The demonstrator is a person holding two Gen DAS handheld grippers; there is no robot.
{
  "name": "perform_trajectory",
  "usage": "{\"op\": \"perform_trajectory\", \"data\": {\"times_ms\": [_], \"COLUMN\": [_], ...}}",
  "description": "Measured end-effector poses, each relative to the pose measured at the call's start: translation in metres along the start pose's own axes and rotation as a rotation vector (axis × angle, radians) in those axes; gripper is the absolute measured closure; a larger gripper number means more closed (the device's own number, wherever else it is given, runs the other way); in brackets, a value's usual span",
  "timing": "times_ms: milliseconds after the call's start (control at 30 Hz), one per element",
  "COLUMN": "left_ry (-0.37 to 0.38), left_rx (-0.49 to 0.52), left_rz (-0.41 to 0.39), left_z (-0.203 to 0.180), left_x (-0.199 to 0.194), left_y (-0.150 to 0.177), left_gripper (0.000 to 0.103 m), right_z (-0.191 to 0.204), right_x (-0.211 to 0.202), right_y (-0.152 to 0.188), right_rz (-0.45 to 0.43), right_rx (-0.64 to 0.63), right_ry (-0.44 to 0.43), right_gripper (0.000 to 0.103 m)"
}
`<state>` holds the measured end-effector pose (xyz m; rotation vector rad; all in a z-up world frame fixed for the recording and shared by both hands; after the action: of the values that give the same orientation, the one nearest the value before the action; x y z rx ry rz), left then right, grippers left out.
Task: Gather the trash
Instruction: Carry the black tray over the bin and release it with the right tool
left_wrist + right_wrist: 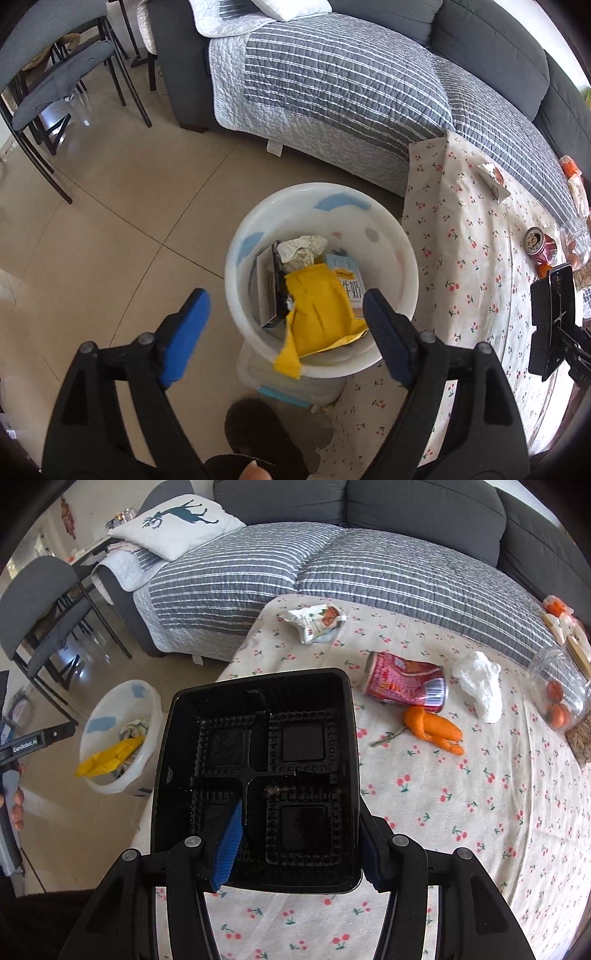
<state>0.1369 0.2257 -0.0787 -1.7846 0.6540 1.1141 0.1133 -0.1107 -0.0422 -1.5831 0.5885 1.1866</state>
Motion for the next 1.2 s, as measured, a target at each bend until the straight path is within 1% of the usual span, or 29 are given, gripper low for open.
{"op": "perform_trajectory", "data": {"times_ms": [200,333,467,533,600,767,933,1033,1200], "left_ry": [-0.056,-0.084,-0.109,-0.119,-0.128,-0.131,-0.129,-0.127,-0.127], "left_rx": [0.005,0.021,0.035,0.044,0.049,0.030,0.027,0.033,0.039], "left_rz": [-0.025,-0.035,-0.051,-0.054,-0.057,-0.053,-0.055,-0.057,-0.059], "left_z": [0.026,0.039,0.050,0.054,0.058,0.066,0.066,0.063,0.059], "left_x": [-0.008,-0.008,-0.009,-0.008,-0.008,-0.007,-0.006,-0.007,-0.007], "left_y": [0.001,0.003,0.003,0.003,0.003,0.000,0.000,0.002,0.003], "left_gripper": [0.015,0.010,0.007,0.004,0.003,0.003,0.003,0.003,0.003], "right_z": [0.058,0.098,0.128,0.140,0.151,0.163,0.172,0.173,0.164], "right_x": [0.020,0.043,0.065,0.075,0.085,0.098,0.100,0.095,0.079], "right_y": [-0.032,-0.056,-0.074,-0.081,-0.088,-0.101,-0.109,-0.112,-0.109], "right_rz": [0.005,0.023,0.032,0.039,0.045,0.039,0.019,-0.003,-0.022], "right_rx": [-0.053,-0.082,-0.095,-0.101,-0.103,-0.098,-0.092,-0.101,-0.107], "right_ry": [-0.048,-0.078,-0.099,-0.101,-0.103,-0.123,-0.166,-0.167,-0.154], "right_gripper": [0.047,0.047,0.047,0.046,0.046,0.046,0.042,0.038,0.038]}}
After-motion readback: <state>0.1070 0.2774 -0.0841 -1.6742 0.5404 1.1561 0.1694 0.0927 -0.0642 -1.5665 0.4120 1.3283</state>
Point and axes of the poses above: each gripper's, at about its wrist camera, not at the fingertips, and x roughly the way its jaws point, z to its left, y to its underside, the point moved 4 cm from there along x, roughly the way its jaws point, and after that the axes turned 15 degrees about -x, right-handed, at the moved point
